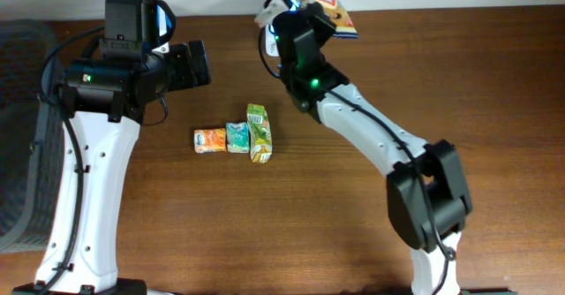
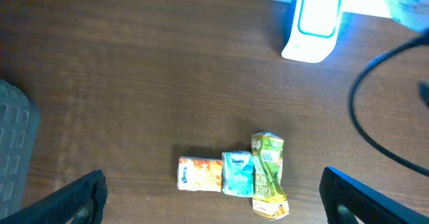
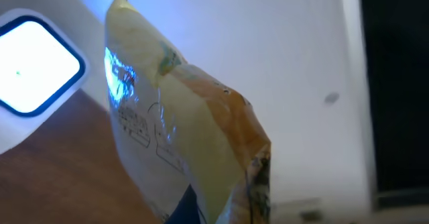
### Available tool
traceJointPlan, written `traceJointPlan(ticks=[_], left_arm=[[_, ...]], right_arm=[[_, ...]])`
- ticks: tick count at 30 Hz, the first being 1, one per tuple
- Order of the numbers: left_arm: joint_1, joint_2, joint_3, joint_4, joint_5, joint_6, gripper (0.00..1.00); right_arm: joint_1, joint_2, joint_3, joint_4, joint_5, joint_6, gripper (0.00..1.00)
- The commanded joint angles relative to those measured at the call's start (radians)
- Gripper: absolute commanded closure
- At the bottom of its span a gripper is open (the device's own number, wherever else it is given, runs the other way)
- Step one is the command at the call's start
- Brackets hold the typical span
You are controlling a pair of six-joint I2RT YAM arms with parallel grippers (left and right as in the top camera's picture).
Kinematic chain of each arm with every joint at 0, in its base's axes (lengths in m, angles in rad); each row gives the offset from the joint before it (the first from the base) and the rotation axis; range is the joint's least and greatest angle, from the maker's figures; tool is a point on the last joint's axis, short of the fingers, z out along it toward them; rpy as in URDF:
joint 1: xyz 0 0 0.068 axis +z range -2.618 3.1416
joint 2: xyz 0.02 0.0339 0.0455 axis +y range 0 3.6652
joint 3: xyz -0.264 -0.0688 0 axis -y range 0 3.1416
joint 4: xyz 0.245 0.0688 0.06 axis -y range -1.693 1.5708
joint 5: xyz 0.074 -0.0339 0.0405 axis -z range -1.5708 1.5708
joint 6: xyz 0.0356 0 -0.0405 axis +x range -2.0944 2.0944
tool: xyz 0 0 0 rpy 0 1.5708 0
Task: Scan the item barcode
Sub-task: 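Lift the snack bag with the right gripper up to the scanner, then carry the snack bag right and drop it at the table's right side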
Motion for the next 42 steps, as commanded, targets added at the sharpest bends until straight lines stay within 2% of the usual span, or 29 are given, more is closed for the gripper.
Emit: traceJointPlan(ticks=[1, 8, 19, 28, 42], left_arm=[[0.001, -0.012, 0.004, 0.000, -0.008, 0.016, 0.01], [0.001, -0.012, 0.004, -0.001, -0.008, 0.016, 0.01], [0.001, -0.012, 0.004, -0.001, -0.008, 0.016, 0.01], [0.001, -0.012, 0.004, 0.000, -0.008, 0.016, 0.01], [0.001, -0.012, 0.004, -0.001, -0.008, 0.016, 0.01]], right_arm=[[0.009, 0.043, 0.020, 0.103, 0.040, -0.267, 0.96], [0.008, 0.079, 0.020, 0.186, -0.024, -0.405, 0.96], [0.001, 0.154, 0.020, 0.318, -0.087, -0.513, 0.96], [0.001, 0.179, 0.020, 0.386, -0.080, -0.536, 0.96], [0.001, 0.179, 0.020, 0.388, -0.056, -0.548, 0.96]])
